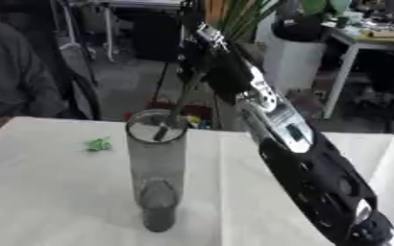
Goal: Arrange flowers into the vase.
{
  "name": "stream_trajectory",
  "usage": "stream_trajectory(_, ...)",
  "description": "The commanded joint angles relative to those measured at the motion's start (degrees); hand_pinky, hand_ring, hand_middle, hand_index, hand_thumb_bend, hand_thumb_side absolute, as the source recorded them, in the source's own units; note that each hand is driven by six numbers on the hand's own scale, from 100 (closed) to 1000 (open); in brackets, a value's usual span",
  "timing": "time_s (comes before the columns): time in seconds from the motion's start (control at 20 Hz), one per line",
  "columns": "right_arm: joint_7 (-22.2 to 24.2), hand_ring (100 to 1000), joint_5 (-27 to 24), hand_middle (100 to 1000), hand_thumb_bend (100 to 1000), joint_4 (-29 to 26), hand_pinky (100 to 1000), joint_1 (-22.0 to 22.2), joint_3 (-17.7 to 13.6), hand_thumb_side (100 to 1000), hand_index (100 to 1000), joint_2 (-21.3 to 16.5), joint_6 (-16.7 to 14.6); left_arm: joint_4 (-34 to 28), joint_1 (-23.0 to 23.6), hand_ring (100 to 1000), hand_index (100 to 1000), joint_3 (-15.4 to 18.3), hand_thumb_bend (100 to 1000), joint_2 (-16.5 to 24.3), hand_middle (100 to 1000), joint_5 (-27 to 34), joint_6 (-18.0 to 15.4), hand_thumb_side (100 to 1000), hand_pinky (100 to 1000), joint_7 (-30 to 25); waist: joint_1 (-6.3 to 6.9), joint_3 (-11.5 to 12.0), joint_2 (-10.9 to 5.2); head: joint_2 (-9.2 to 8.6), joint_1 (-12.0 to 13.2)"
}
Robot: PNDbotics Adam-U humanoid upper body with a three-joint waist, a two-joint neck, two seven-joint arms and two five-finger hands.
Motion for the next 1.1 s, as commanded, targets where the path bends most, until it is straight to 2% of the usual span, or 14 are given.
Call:
stream_trajectory(0.05, 1.94, 100, 2.52, 100, 100, 0.22, 100, -0.93, -0.03, 875, 233, -1.96, 0.37, -0.57, -0.28, 779, 839, 0.44, 868, 0.43, 807, -0.23, -0.07, 641, 838, 0.24, 0.16, -0.03, -0.85, -0.76, 0.11)
stream_trajectory(0.7, 5.69, 100, 8.72, 100, 100, 1.84, 100, -1.43, 0.44, 847, 263, -2.34, 0.97, -0.46, -0.3, 776, 838, 0.45, 869, 0.46, 806, -0.28, -0.05, 641, 837, 0.35, -0.17, 0.12, -0.99, -0.86, 0.12)
stream_trajectory(1.1, 11.11, 100, 13.21, 100, 100, 2.16, 100, -1.69, 1.54, 840, 260, -3.39, 0.37, -0.35, -0.27, 776, 838, 0.49, 869, 0.56, 806, -0.46, -0.05, 641, 837, 0.45, -0.71, -0.03, -1.19, -0.99, 0.45)
